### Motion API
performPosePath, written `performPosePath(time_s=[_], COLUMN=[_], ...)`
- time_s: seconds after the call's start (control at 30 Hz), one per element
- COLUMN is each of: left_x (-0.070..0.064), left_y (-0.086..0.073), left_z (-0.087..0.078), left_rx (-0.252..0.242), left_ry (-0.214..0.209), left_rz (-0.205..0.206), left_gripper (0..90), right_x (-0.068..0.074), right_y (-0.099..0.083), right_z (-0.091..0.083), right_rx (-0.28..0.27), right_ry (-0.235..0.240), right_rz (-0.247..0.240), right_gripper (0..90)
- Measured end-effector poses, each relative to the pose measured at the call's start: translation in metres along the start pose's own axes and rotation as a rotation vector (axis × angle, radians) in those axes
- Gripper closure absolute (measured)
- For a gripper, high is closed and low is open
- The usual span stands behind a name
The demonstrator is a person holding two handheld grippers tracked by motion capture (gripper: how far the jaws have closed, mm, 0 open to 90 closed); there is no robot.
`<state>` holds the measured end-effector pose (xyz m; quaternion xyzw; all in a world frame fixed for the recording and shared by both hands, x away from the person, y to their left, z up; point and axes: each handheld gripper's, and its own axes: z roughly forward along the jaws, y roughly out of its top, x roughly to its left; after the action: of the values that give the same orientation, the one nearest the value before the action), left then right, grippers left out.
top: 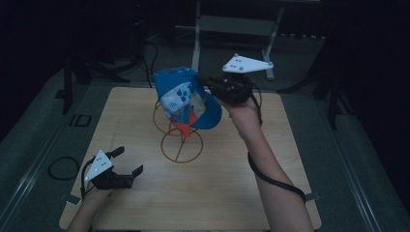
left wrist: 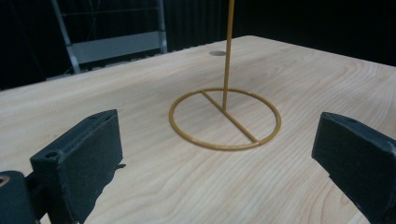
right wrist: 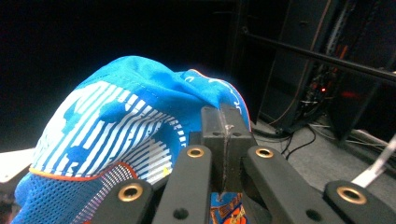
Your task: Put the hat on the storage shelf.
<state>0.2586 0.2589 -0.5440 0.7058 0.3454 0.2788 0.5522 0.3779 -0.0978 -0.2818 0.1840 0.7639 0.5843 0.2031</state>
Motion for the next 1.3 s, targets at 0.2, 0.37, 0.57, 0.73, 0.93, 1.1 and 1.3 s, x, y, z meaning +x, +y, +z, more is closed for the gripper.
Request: performPosePath(time_s=[0.2,0.37,0.57,0.73,0.93,1.1,1.3], left_x=[0.001,0.001,0.003,0.005,0.004,0.004,0.004], left_y=[-0.006,-0.009,-0.011,-0.012,-0.013,-0.013,-0.014], left_z=[-0.003,-0.005,-0.007,-0.006,-0.005,-0.004,-0.004], left_rx=[0.013,0.011,0.006,0.007,0.008,0.005,0.004], left_ry=[0.008,0.009,0.008,0.011,0.004,-0.001,0.003], left_rz=[0.013,0.011,-0.007,-0.019,-0.016,-0.023,-0.027], left_gripper=[2.2,2.2,2.2,2.3,2.3,2.4,2.4], right_x=[0.011,0.023,0.028,0.023,0.017,0.006,0.0], right_y=[0.008,0.003,-0.008,-0.021,-0.031,-0.046,-0.061], right_z=[0.034,0.071,0.091,0.095,0.089,0.071,0.059], right_rx=[0.037,0.092,0.137,0.169,0.169,0.15,0.135], right_ry=[0.033,0.074,0.089,0.075,0.067,0.046,0.042], right_rz=[-0.012,-0.012,-0.012,0.008,0.032,0.075,0.11], right_gripper=[90.0,90.0,90.0,90.0,90.0,90.0,90.0])
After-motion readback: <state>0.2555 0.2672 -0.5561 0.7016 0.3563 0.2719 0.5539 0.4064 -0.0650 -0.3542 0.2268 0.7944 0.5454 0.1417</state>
